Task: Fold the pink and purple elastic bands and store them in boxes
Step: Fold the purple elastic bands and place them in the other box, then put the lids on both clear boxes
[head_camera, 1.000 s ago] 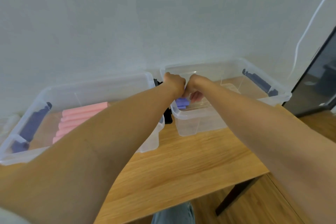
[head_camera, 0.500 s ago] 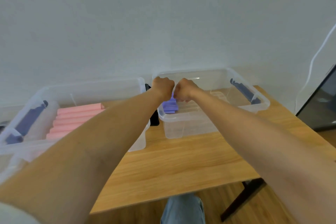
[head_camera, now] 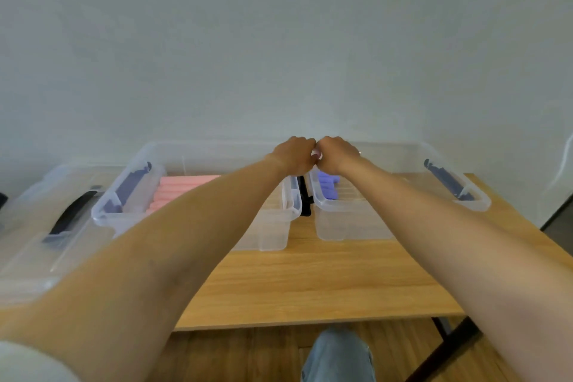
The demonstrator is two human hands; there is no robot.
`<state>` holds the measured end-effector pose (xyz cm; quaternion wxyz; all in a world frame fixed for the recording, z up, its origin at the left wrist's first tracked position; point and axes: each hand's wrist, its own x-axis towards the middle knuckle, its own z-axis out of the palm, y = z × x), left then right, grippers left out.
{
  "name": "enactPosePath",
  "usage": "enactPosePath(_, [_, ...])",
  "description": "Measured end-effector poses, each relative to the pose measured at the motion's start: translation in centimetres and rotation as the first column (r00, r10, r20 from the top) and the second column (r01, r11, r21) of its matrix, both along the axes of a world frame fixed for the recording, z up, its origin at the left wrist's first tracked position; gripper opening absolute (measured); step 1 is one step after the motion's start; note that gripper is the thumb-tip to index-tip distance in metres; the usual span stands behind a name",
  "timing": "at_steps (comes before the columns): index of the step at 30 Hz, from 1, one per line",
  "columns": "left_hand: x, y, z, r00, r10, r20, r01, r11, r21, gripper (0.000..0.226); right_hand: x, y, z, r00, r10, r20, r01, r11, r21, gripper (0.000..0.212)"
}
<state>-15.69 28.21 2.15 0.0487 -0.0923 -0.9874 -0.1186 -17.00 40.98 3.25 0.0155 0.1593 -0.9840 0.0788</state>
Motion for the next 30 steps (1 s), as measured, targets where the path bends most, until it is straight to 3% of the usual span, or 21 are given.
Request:
enactPosePath(13, [9.1,-14.8,1.4,0.972,0.236,-0.005,-0.235,0.964,-0.126,0.042,7.8,-13.8,2.2,0.967,0.253,0.013,-0.252,0.961,0.116,0.031])
enactPosePath(21, [15.3,-25.3,1.5,0.916,0.398,-0.043,-0.4,0.902,-0.163,0.042,12.2,-24.3,1.9,0.917,0.397,0.025,-0.398,0.914,0.078,0.035])
enactPosePath(30, [20.5,-32.7,0.5,0.836,0.549,0.027,-0.535,0.824,-0.185,0.036,16.3,-34.6,0.2,0.832,0.554,-0.005,-0.553,0.832,0.046,0.031])
